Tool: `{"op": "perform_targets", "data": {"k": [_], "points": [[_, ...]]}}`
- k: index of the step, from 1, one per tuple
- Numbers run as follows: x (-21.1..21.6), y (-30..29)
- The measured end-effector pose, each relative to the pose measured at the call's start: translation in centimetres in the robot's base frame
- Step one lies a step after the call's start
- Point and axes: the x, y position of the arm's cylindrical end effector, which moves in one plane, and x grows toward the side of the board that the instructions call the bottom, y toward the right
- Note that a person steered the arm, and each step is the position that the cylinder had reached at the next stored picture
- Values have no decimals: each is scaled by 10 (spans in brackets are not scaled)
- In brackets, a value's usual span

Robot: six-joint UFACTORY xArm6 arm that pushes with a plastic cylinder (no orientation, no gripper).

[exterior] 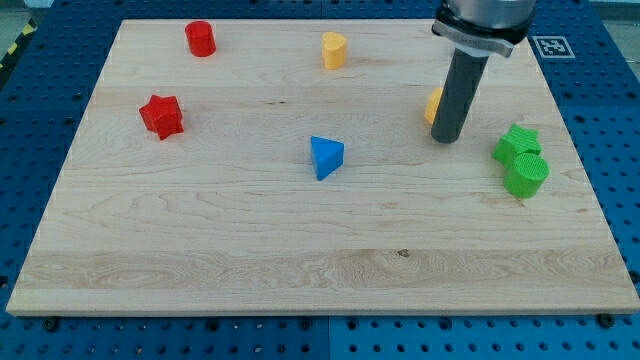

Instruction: Slide the yellow hexagon to the top left of the green star

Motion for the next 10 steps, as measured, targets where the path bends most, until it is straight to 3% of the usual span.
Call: {"op": "perform_targets", "data": {"k": [1, 3, 5, 6, 7, 9, 10], "points": [[23, -30], [-20, -60], [-33, -25], [-46, -56], [-71, -39], [-58, 27], [-48, -15]]}}
